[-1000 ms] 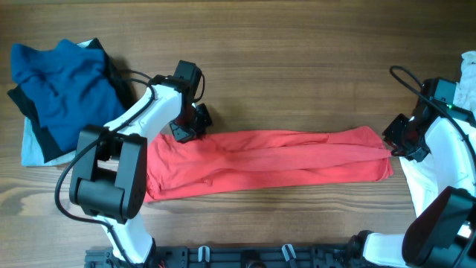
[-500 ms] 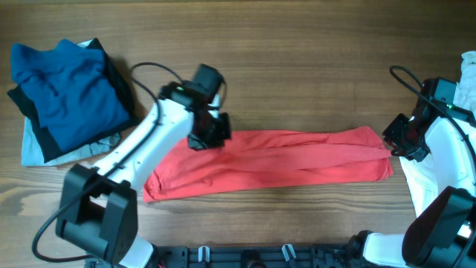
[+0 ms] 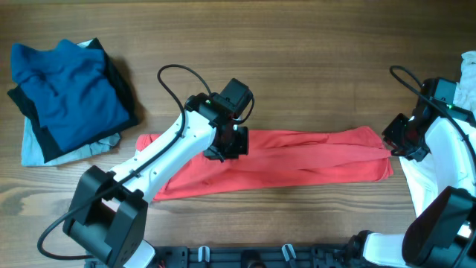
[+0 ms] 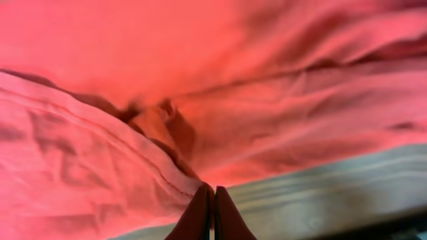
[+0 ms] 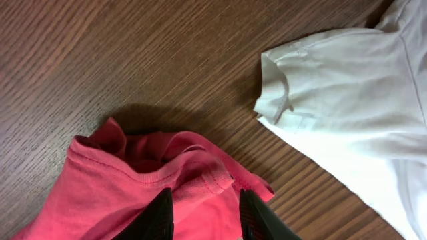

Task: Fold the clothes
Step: 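Move the left gripper rightward along the strip and grasp its middle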

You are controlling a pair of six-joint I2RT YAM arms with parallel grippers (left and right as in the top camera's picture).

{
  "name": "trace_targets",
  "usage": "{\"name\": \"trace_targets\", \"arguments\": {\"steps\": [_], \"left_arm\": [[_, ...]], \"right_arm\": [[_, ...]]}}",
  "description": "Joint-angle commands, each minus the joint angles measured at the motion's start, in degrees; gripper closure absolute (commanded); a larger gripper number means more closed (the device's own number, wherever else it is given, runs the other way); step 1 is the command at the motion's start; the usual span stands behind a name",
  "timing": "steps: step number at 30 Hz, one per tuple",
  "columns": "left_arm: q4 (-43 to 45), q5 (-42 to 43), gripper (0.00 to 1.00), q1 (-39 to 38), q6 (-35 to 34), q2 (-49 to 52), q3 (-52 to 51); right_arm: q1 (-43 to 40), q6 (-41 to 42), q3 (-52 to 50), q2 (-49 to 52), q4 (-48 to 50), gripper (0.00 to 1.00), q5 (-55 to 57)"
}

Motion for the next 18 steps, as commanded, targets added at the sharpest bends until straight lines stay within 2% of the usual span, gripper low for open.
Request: {"name": "trace_targets", "arguments": {"steps": [1,4,5,6,13,18], "left_arm": [[2.0,-3.6,0.86,0.1,-0.6,-0.1,0.0],[3.5,-3.6,0.84,0.0,-0.6,-0.1,0.0],[4.0,-3.6,0.74,0.0,-0.5,-0.1,0.0],[4.0,-3.6,0.73,0.1,-0.5,-0.1,0.0],[-1.4,-3.6,0.78,3.0,-0.6,-0.1,0.0],[-5.3,-3.6,0.76,5.7,-1.9,-0.1,-0.1]], "right_arm": [[-0.4,-0.5,-0.2,0.8,0.2,0.67,-0.7],[-0.4,-0.5,-0.2,0.8,0.2,0.67,-0.7],[-0.4,-0.5,-0.2,0.8,0.2,0.67,-0.7],[-0.4,-0.5,-0.2,0.8,0.1,0.67,-0.7],[-0.4,-0.6,-0.2,0.8,-0.1,0.67,-1.1],[-0.4,-0.8,-0.3,0.8,-2.3,0.54,-1.1]]}}
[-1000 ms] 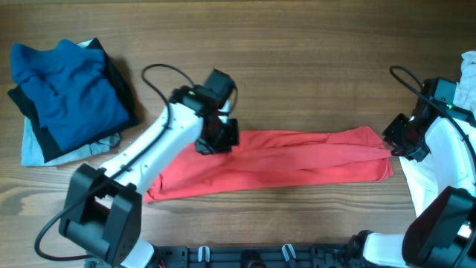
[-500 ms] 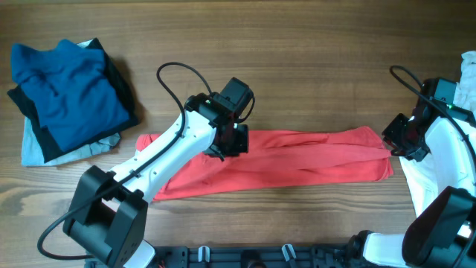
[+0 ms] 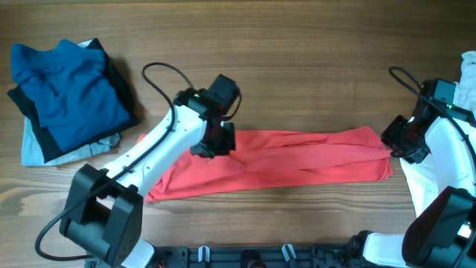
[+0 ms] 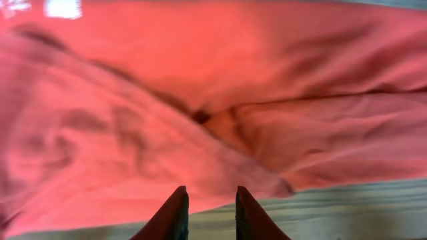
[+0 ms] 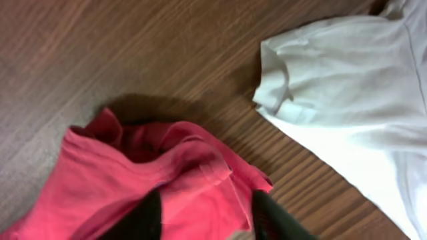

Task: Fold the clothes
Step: 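Move the left gripper rightward along the strip and grasp its middle, then fold the strip's right end leftward with the right gripper onto the middle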

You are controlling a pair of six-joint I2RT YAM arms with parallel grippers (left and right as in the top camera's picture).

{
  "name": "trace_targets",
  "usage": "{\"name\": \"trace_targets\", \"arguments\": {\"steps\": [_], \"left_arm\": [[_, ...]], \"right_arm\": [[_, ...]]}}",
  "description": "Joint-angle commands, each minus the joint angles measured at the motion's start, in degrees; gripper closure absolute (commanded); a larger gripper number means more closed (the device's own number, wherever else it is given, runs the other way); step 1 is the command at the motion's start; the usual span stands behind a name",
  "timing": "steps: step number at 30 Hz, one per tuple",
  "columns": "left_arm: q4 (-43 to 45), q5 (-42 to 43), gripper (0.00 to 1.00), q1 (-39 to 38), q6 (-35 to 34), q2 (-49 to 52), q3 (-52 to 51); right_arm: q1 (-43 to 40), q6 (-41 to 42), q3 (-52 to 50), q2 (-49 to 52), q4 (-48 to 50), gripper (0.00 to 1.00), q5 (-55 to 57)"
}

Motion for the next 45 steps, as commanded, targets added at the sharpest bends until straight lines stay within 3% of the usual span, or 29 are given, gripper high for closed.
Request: {"name": "trace_targets", "arguments": {"steps": [1,13,25,37,39,41,45], "left_arm": [[-1.6,-0.8,0.76,2.3,-1.7,-0.1,-0.6],[6.2,-0.8,0.71,2.3,-3.1,-0.1,-10.2],[8.1,-0.8,0.7,2.3,-3.1,-0.1,-12.2],[8.3,-0.8,0.69,2.3,-3.1,-0.1,-12.2],[8.3,-0.8,0.69,2.3,-3.1,-0.1,-12.2],[8.4,-0.8,0.69,2.3,-3.1,-0.1,-12.2],[8.7,-0.8,0.68,2.3,-3.0,-0.1,-12.2]], "right_arm": [[-0.4,-1.4,-0.7,0.8,-1.3,0.52,-0.7],[-0.4,-1.7,-8.4,0.8,6.3,0.45,-4.3],[-0.4,-4.6,-12.7,1.1,17.9,0.41,-3.3],[-0.4,-5.3,-14.4,11.9,19.3,0.38,-6.1],[-0.4,-8.2,-14.4,12.8,20.3,0.42,-10.5],[-0.4,-9.8,-14.4,12.8,20.7,0.54,-12.3],[-0.4,-9.8,-14.4,12.7,20.6,0.69,-12.3]]}}
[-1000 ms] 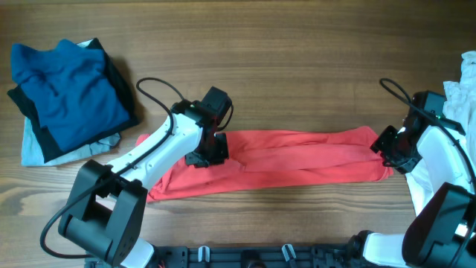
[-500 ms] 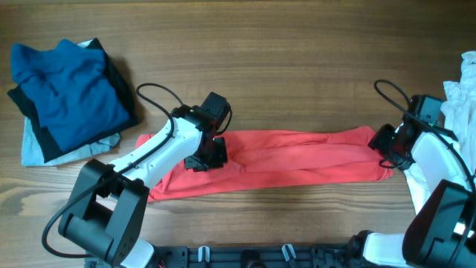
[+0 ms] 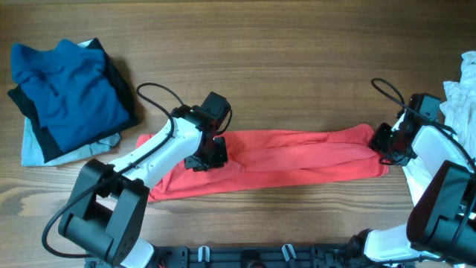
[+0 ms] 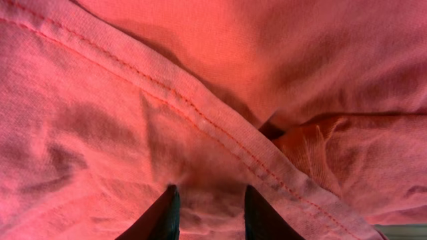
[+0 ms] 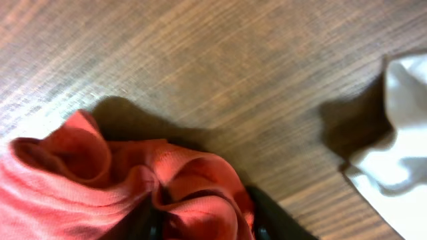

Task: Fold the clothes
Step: 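Fold the strip's right end leftward with the right gripper onto the middle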

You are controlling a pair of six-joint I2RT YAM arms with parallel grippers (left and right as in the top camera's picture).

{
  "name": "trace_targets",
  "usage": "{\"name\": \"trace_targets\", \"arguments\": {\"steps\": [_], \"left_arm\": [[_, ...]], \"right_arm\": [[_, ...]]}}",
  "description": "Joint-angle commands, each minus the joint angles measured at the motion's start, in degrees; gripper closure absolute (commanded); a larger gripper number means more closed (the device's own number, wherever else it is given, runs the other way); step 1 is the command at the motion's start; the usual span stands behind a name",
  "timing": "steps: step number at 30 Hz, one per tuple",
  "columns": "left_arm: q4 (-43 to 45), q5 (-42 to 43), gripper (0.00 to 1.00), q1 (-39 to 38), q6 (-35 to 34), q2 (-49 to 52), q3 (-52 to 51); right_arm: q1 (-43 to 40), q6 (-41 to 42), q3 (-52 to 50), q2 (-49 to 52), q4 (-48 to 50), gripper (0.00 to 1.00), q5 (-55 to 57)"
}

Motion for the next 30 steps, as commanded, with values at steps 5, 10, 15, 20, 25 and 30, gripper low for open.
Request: {"name": "trace_targets", "arguments": {"steps": [5,10,15,20,25,30], "left_arm": [[0.9,-0.3,0.69,0.2,-0.6,-0.1,-0.3],[1.7,-0.4,0.69,0.7,-0.5,-0.1,0.8],[0.0,-0.3,0.68,4.3,-0.1,-1.6,4.9],[-2.3,-0.1,0.66,8.0,-0.1,-5.3,6.6],[-5.3,-0.3,0.66,8.7,1.1,-6.6,6.6],[-6.4,-0.3,0.66,8.7,1.2,-6.6,6.5]], "right_arm": [[0.5,-1.5,-3.5,5.7,0.1,0.95,-4.6],[0.5,-1.2,0.3,4.9,-2.7,0.96,-6.4],[0.2,0.9,5.7,2.1,-8.5,0.96,1.5],[-1.0,1.1,11.3,-1.4,-13.5,0.96,6.0],[-1.3,5.4,14.0,-4.2,-17.9,0.96,14.1],[-1.2,8.3,15.9,-5.8,-20.8,0.95,16.0]]}}
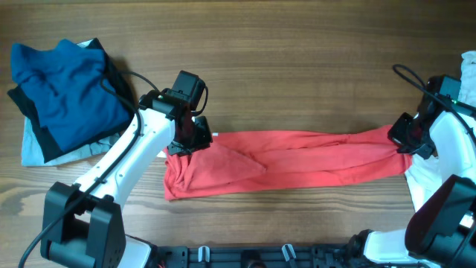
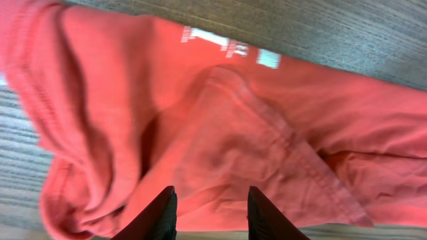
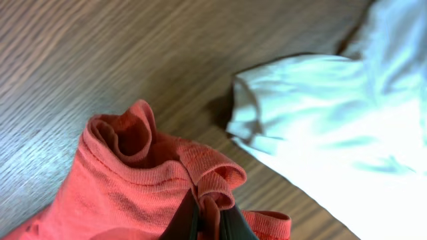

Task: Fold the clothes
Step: 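Fold the strip's right end leftward with the right gripper onto the middle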

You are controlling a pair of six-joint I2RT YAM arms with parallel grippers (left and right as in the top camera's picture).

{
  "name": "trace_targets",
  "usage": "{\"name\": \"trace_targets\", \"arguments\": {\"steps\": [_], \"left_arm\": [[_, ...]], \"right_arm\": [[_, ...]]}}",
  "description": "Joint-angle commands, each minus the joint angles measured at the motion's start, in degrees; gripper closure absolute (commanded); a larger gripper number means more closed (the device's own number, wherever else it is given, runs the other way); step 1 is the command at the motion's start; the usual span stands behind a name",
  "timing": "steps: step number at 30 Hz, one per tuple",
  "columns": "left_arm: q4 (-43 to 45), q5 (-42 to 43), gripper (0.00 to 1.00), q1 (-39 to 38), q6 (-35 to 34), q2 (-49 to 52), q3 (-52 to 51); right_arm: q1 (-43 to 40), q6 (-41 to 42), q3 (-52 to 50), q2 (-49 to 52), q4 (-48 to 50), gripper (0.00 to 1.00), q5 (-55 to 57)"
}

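A red garment (image 1: 290, 162) lies stretched in a long band across the wooden table (image 1: 297, 67). Over its left end, above the bunched cloth, my left gripper (image 1: 190, 134) hangs open; in the left wrist view its gripper (image 2: 208, 217) has dark fingers (image 2: 160, 215) standing apart with red cloth (image 2: 220, 127) below them. At the band's right end my right gripper (image 1: 405, 138) is shut on the red garment's ribbed edge (image 3: 213, 175), pinched between its fingertips (image 3: 208, 223).
A stack of folded blue and dark clothes (image 1: 67, 93) rests at the far left. A white garment (image 3: 333, 127) lies at the right edge beside the red end (image 1: 461, 82). Cables loop off both arms.
The red band has shifted right and its left end has bunched up. My right gripper has shut on the right end. My left gripper has risen and moved to the left end, still open.
My left gripper was shut low over the red garment's left-middle, then open above it, then open pressed close to a seam. My right gripper stayed open around the right end, then lower on it. Now the right holds that end, shifted rightward.
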Motion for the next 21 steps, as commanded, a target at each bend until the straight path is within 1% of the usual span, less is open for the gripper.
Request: {"name": "trace_targets", "arguments": {"steps": [1,3,6,8,9,11,18,21], "left_arm": [[-0.4,-0.3,0.66,0.2,1.0,-0.6,0.7],[-0.3,-0.3,0.66,0.2,0.9,-0.6,0.7],[-0.3,-0.3,0.65,0.2,1.0,-0.6,0.7],[-0.3,-0.3,0.65,0.2,1.0,-0.6,0.7],[-0.3,-0.4,0.63,0.2,1.0,-0.6,0.7],[-0.1,-0.3,0.62,0.2,1.0,-0.6,0.7],[0.0,-0.4,0.61,0.2,0.9,-0.6,0.7],[-0.1,-0.4,0.61,0.2,0.9,-0.6,0.7]], "right_arm": [[0.0,3.1,3.0,-2.1,-1.6,0.96,3.8],[0.5,2.8,3.8,-2.5,-1.8,0.96,1.4],[2.6,-0.2,4.3,-3.8,-1.5,0.95,-3.7],[5.0,-0.3,4.3,-4.8,-1.6,0.96,-4.4],[6.0,-0.5,4.3,-5.1,-1.6,0.96,-4.4],[9.6,-1.6,4.3,-5.4,-1.9,0.96,-5.2],[21.6,-1.6,4.3,-5.4,-3.6,0.96,-5.4],[26.3,-0.1,4.3,-5.4,-4.2,0.96,-5.4]]}}
